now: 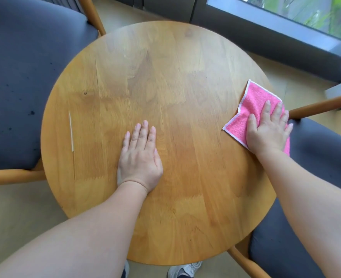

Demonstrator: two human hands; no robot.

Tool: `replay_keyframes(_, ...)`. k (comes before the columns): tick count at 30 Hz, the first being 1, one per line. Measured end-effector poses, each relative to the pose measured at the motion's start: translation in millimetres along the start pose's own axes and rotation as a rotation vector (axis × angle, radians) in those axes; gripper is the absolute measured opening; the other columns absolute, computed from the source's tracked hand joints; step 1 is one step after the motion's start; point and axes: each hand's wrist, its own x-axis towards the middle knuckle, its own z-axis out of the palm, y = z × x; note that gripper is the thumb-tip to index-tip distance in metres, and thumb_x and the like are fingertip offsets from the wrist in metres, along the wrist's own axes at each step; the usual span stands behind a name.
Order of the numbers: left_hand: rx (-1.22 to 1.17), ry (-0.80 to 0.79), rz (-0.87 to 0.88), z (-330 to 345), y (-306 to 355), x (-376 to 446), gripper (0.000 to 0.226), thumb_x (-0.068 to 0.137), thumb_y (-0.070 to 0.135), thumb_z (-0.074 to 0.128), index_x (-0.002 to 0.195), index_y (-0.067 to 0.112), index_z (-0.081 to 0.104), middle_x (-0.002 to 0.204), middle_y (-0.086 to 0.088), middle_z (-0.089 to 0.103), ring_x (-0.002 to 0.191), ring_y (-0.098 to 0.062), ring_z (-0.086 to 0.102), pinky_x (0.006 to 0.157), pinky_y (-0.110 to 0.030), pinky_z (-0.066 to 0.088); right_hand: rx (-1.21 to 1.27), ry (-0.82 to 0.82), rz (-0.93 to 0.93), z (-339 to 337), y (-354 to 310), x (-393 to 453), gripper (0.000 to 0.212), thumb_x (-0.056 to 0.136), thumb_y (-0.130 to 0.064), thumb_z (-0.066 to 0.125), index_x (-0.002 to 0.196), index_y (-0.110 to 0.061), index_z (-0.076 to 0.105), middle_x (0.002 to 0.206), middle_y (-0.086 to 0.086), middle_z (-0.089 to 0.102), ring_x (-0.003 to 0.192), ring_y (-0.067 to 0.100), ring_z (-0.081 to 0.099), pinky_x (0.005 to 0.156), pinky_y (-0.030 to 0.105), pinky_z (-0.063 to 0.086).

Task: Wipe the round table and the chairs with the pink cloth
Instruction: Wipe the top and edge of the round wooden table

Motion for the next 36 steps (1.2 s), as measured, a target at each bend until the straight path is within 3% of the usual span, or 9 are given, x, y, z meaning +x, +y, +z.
replay_keyframes(8,0.015,-0.017,0.001,1.3,-2.3,0.8,0.059,0.089,0.026,0.026,0.144,0.007,0.036,0.154,-0.01,0.027,0.144,-0.023,0.023,0.118,-0.037,0.004,-0.014,-0.019,-0.011,2.9,-18.5,-3.7,0.073,0.094,-0.054,0.02,0.155,-0.017,0.004,0.162,0.014,-0.003,0.148,0.033,-0.005,0.118,0.052,-0.003)
replay_keyframes(13,-0.004,-0.013,-0.002,-1.1,-2.8,2.6,0.057,0.088,0.022,0.035,0.143,0.006,0.038,0.154,-0.011,0.029,0.143,-0.024,0.025,0.117,-0.037,0.005,-0.064,-0.026,-0.23,10.6,-80.0,-41.3,0.077,0.089,-0.056,0.013,0.154,-0.016,0.006,0.162,0.012,-0.001,0.148,0.032,-0.003,0.119,0.049,-0.004)
replay_keyframes(20,-0.04,-0.012,-0.003,-2.9,-0.7,4.4,0.061,0.084,0.023,0.028,0.139,0.003,0.044,0.15,-0.014,0.035,0.141,-0.027,0.03,0.118,-0.041,0.013,-0.056,-0.086,-0.445,28.0,-132.0,-107.4,0.072,0.09,-0.052,0.008,0.153,-0.018,-0.001,0.161,0.007,-0.009,0.148,0.028,-0.013,0.118,0.046,-0.012)
replay_keyframes(24,-0.113,-0.012,-0.023,-3.9,3.6,-3.8,0.058,0.086,0.019,0.033,0.142,0.007,0.04,0.153,-0.01,0.03,0.144,-0.022,0.023,0.119,-0.035,0.005,-0.046,-0.115,-0.463,26.9,-123.7,-112.9,0.071,0.09,-0.052,0.006,0.153,-0.021,-0.005,0.161,0.005,-0.013,0.147,0.026,-0.016,0.118,0.044,-0.012)
replay_keyframes(28,-0.185,0.063,-0.042,-17.5,-3.1,20.6,0.055,0.084,0.015,0.038,0.138,0.005,0.046,0.145,-0.011,0.044,0.138,-0.027,0.034,0.117,-0.035,0.009,-0.017,-0.115,-0.45,23.0,-128.9,-109.6,0.07,0.089,-0.053,0.004,0.151,-0.023,-0.01,0.16,0.003,-0.016,0.146,0.024,-0.02,0.118,0.044,-0.014)
replay_keyframes(32,-0.039,0.064,-0.054,-19.2,-15.3,79.1,0.056,0.095,0.018,0.034,0.15,0.009,0.023,0.159,-0.005,0.017,0.147,-0.017,0.007,0.117,-0.031,-0.006,-0.005,-0.113,-0.455,23.4,-128.8,-111.9,0.068,0.09,-0.053,0.004,0.149,-0.024,-0.013,0.156,0.0,-0.023,0.146,0.023,-0.021,0.117,0.043,-0.016)
replay_keyframes(36,-0.041,0.084,-0.045,-14.8,-20.4,87.8,0.06,0.091,0.027,0.028,0.149,0.01,0.026,0.158,-0.008,0.017,0.147,-0.019,0.011,0.117,-0.03,-0.003,0.014,-0.112,-0.462,25.9,-132.8,-108.8,0.065,0.09,-0.053,0.001,0.145,-0.025,-0.019,0.151,-0.001,-0.029,0.142,0.02,-0.029,0.116,0.043,-0.019)
